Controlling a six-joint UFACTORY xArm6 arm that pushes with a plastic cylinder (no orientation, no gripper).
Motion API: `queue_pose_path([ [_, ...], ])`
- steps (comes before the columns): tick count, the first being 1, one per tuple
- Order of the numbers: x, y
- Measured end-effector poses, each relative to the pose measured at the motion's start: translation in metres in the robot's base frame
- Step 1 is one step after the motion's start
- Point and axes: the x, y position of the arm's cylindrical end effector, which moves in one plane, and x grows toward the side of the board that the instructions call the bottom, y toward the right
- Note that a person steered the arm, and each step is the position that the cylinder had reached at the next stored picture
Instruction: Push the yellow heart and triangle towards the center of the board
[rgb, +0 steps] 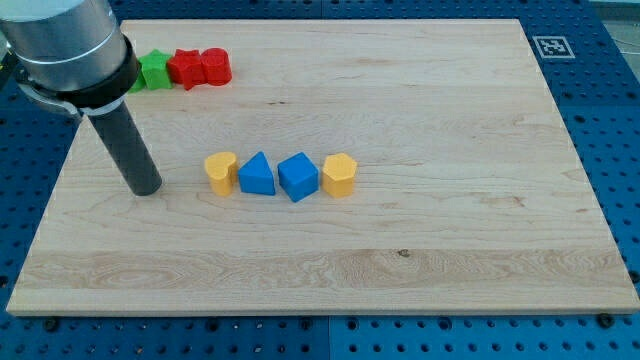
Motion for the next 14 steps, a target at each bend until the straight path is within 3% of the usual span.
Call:
queue_pose_path([
  [2, 0.006, 0.01],
  [5, 0.019, 0.112],
  [8, -0.023, 0.114],
  [9, 0.001, 0.115],
  [10, 0.052, 0.123],
  [11, 0.065, 0.108],
  [12, 0.035, 0.071],
  [14, -0.066, 0.056],
])
